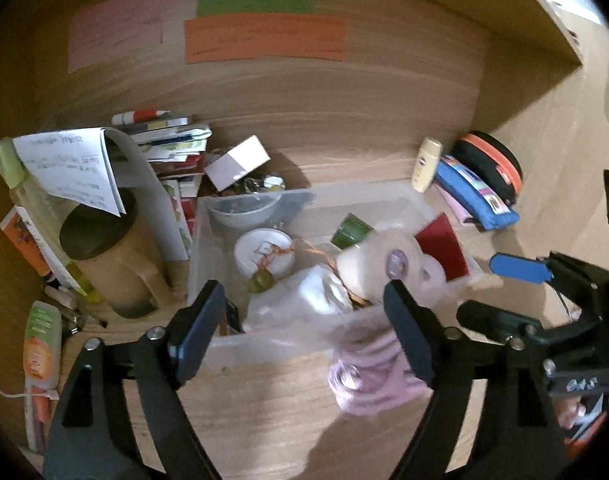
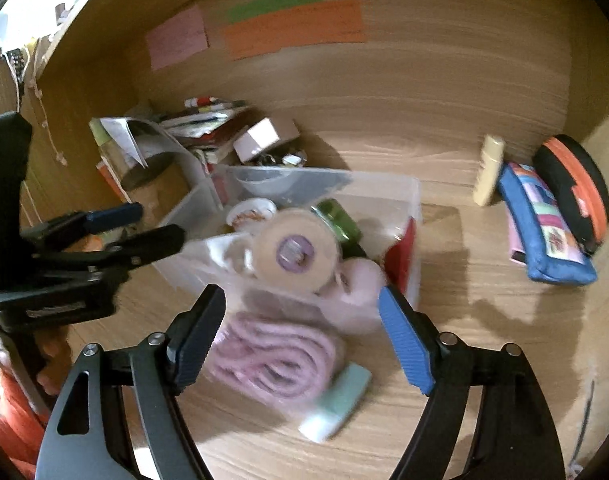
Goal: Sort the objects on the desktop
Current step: 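Move both open tools back toward the pink rope bag and mint-green bar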
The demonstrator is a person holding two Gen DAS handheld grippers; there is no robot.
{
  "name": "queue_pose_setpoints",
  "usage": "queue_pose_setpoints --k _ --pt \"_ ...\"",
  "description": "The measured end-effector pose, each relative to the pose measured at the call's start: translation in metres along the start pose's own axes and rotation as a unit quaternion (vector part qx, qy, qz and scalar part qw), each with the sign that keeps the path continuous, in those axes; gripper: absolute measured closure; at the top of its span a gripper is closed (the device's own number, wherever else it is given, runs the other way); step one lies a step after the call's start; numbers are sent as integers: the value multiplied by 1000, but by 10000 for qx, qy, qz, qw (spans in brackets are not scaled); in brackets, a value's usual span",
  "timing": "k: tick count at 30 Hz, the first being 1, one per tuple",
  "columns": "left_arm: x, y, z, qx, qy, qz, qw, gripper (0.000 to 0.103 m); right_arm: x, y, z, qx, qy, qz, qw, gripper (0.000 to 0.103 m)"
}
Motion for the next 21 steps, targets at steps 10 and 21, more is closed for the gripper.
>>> queue_pose_setpoints --k 10,21 --pt "30 15 51 648 -561 -219 9961 16 0 36 55 205 -581 394 9973 26" --pt "60 11 80 674 -1070 -304 9915 16 10 23 94 115 -997 116 9949 26"
Point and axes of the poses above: each gripper's, at about its wrist camera, not at the fingertips, and x roughly the way its jaws point, y to its right, z to its underside, the point moved 9 cm from there along x, roughly the way its jaws point, and after that the axes turned 10 degrees about -x, right-handed, at the moved point
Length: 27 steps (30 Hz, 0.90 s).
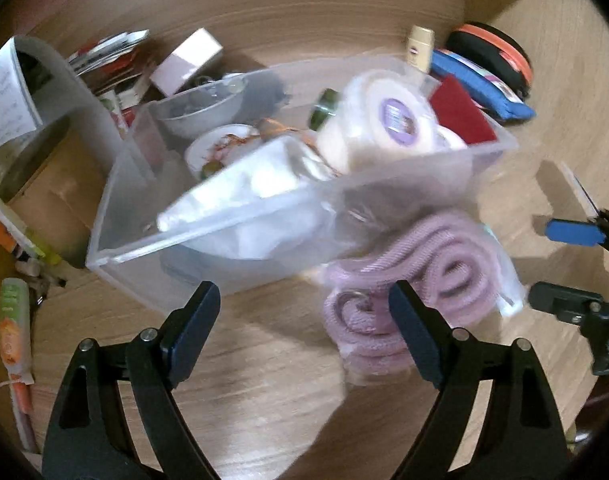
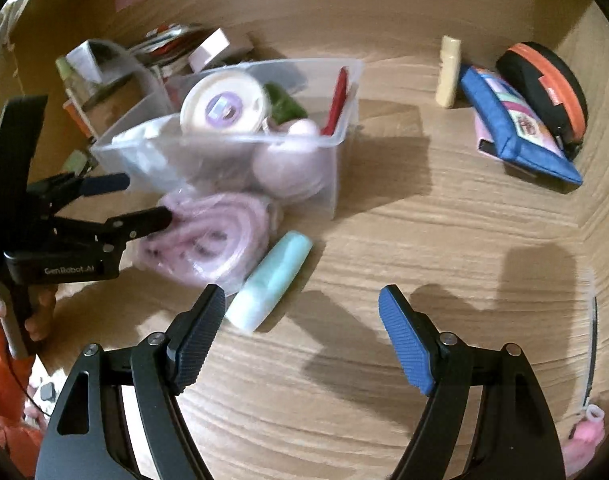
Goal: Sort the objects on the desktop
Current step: 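Move both open tools back toward the pink rope bag and mint-green bar, then grasp the pink rope bag with the left tool while the right tool grasps the mint-green bar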
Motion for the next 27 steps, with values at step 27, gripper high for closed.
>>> queue_pose_setpoints --k 27 --pt "-49 -8 32 267 -18 382 9989 16 21 -16 2 -561 -248 -57 9981 33"
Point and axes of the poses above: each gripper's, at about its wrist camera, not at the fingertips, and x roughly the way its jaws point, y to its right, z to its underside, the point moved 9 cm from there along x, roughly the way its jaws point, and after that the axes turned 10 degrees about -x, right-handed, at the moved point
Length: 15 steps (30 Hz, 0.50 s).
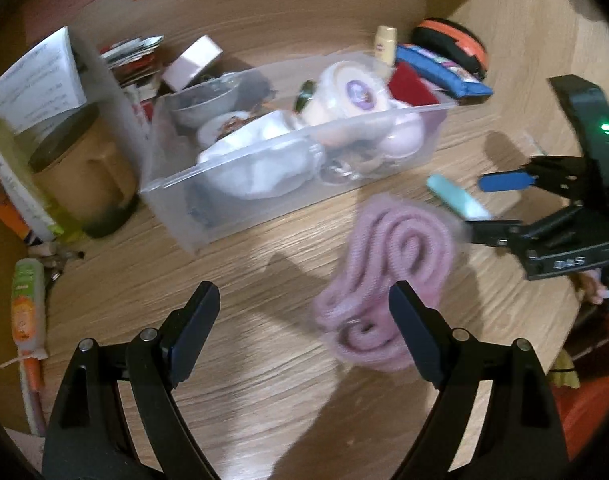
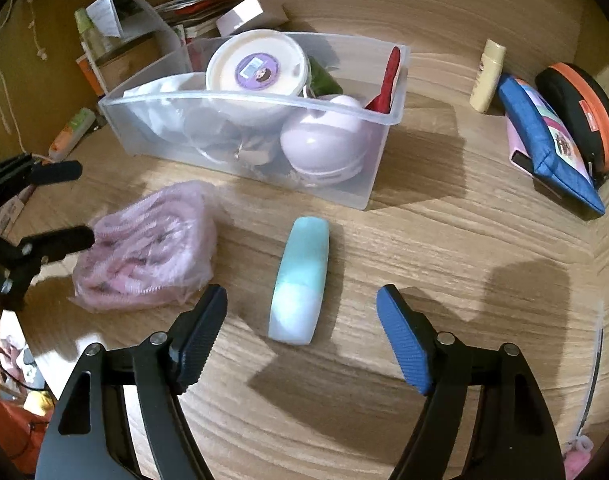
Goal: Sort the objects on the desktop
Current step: 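Grasp the pink rope bag with the left tool while the right tool grasps the mint-green bar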
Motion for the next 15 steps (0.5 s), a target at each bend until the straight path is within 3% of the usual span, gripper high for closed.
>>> queue_pose_setpoints --k 15 --pt "34 43 9 505 -660 546 9950 16 7 9 -5 22 -28 198 9998 74"
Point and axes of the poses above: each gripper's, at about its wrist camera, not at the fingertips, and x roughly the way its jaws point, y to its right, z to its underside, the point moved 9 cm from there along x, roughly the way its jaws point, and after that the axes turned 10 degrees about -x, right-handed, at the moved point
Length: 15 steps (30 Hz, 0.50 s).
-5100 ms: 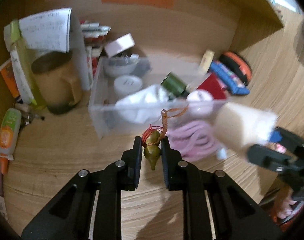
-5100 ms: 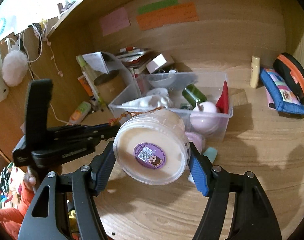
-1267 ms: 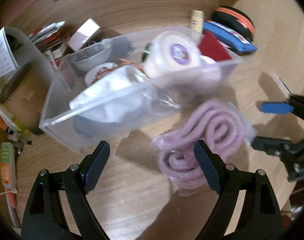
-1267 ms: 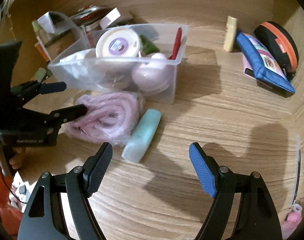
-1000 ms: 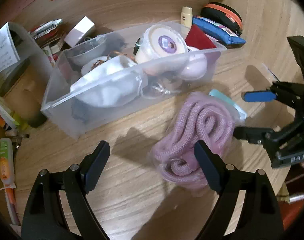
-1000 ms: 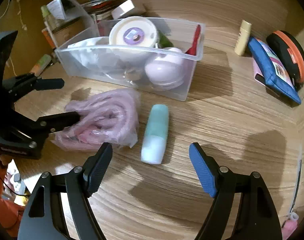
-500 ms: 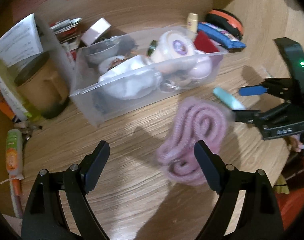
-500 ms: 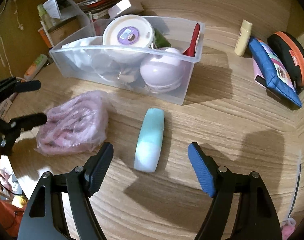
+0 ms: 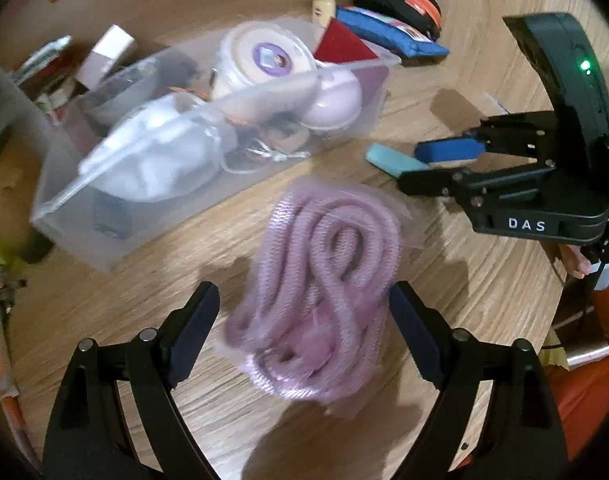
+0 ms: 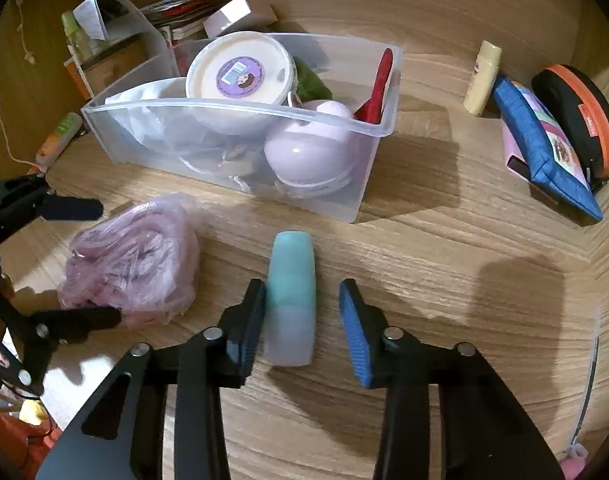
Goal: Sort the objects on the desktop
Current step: 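Grasp the pink rope bag with the left tool while the right tool grasps the mint-green bar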
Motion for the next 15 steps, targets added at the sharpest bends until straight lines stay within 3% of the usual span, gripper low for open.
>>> queue_pose_setpoints --k 2,11,15 --pt "6 3 1 14 -99 10 9999 16 1 1 -1 5 18 -9 10000 80" --pt "15 16 -8 -54 1 -57 10000 13 2 2 -5 123 104 -238 9996 80" --pt "12 16 -12 -139 97 -79 9998 28 -3 0 -7 153 200 -274 9993 80"
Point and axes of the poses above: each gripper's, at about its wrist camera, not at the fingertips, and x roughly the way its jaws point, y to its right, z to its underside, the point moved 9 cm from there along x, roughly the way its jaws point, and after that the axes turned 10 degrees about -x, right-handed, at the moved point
